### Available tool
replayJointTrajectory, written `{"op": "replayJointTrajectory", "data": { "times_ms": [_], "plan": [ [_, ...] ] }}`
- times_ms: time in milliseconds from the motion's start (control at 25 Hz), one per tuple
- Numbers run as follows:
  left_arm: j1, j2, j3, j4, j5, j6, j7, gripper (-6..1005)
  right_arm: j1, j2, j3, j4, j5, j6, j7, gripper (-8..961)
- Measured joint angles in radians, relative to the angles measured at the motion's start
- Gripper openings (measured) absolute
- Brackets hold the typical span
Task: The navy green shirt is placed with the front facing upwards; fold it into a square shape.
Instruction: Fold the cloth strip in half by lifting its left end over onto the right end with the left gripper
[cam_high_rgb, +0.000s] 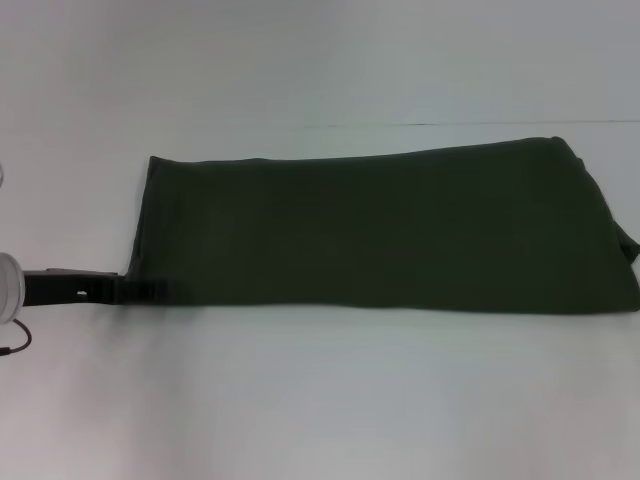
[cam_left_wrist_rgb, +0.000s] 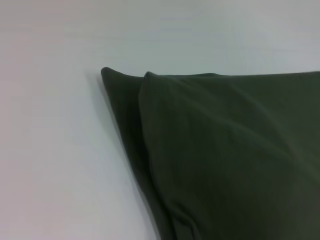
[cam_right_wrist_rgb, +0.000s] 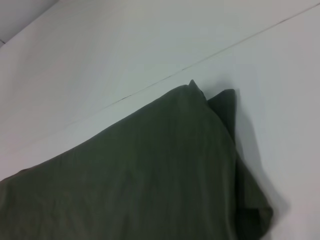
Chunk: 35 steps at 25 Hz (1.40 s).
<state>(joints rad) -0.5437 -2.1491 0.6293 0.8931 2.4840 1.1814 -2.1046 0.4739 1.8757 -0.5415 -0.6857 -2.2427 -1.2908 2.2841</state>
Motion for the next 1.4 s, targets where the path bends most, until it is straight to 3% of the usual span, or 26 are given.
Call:
{"op": "replayJointTrajectory", "data": {
  "times_ms": [160, 400, 720, 1160, 1400],
  "plan": [
    [-0.001, 0.0, 0.006, 0.003, 0.006, -0.001, 0.0, 843, -0.001, 0.001, 0.001, 0.0, 0.0, 0.0, 0.0, 916],
    [-0.003, 0.0, 0.009, 0.005, 0.013, -0.007, 0.0, 725, -0.002, 0.0, 0.002, 0.0, 0.001, 0.0, 0.0, 916],
    [-0.005, 0.001, 0.009, 0.005, 0.03, -0.018, -0.01, 490, -0.002, 0.001, 0.002, 0.0, 0.0, -0.001, 0.0, 916],
    [-0.005, 0.002, 0.012, 0.006, 0.03, -0.015, -0.012, 30, -0.007, 0.0, 0.0, 0.008, -0.001, -0.005, -0.004, 915],
    [-0.005, 0.003, 0.01, 0.011, 0.03, 0.003, -0.012, -1, -0.001, 0.017, -0.009, 0.031, -0.001, 0.007, -0.014, 915]
  ]
}}
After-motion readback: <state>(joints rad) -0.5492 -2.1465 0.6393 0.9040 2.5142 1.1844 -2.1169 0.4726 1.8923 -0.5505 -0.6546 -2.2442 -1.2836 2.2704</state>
